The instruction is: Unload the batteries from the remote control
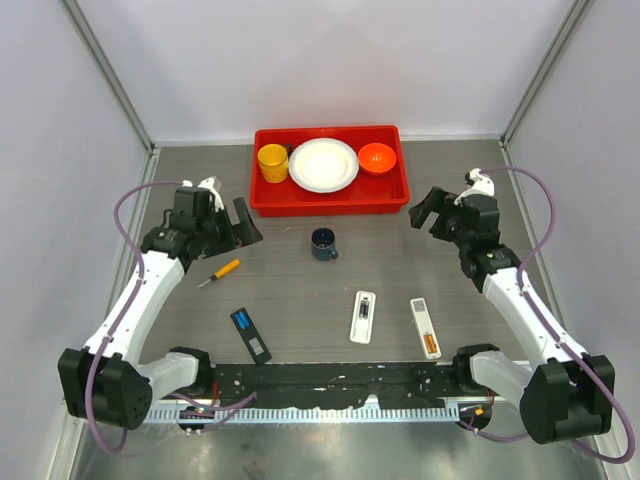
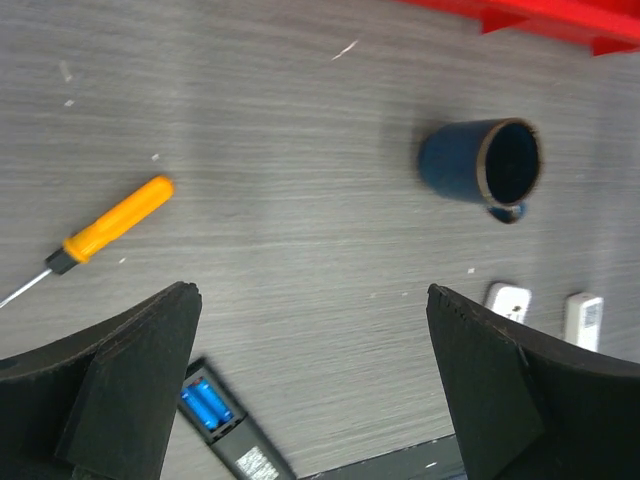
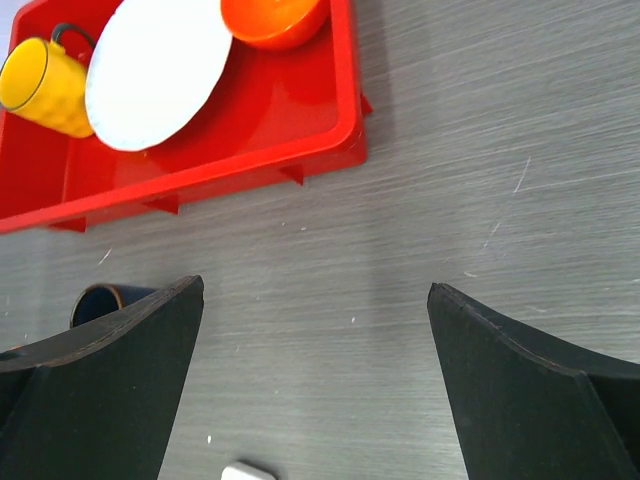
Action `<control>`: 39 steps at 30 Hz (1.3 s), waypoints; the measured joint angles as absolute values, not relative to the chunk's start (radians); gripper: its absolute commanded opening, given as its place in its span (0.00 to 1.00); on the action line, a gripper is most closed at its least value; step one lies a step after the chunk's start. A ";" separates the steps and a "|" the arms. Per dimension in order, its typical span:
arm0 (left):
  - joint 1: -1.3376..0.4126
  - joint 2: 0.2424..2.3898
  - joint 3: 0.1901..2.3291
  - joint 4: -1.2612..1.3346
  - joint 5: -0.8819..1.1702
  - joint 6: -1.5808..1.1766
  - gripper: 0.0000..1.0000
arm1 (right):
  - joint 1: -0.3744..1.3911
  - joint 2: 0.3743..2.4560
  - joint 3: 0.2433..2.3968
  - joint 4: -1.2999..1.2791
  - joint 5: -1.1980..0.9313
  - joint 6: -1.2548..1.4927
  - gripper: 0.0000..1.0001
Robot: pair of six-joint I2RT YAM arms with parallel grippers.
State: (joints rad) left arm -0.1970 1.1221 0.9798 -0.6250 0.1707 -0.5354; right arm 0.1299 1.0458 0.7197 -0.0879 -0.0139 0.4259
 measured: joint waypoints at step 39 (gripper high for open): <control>-0.198 1.872 1.244 -0.921 -0.217 -0.163 0.59 | 0.132 0.967 0.531 -0.137 -0.152 0.449 0.99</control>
State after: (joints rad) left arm -0.1978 1.8721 1.2442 -0.9215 -0.2173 -0.1635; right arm 0.1318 0.9672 0.5312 -0.1368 -0.1516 0.4488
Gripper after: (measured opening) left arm 0.629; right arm 0.987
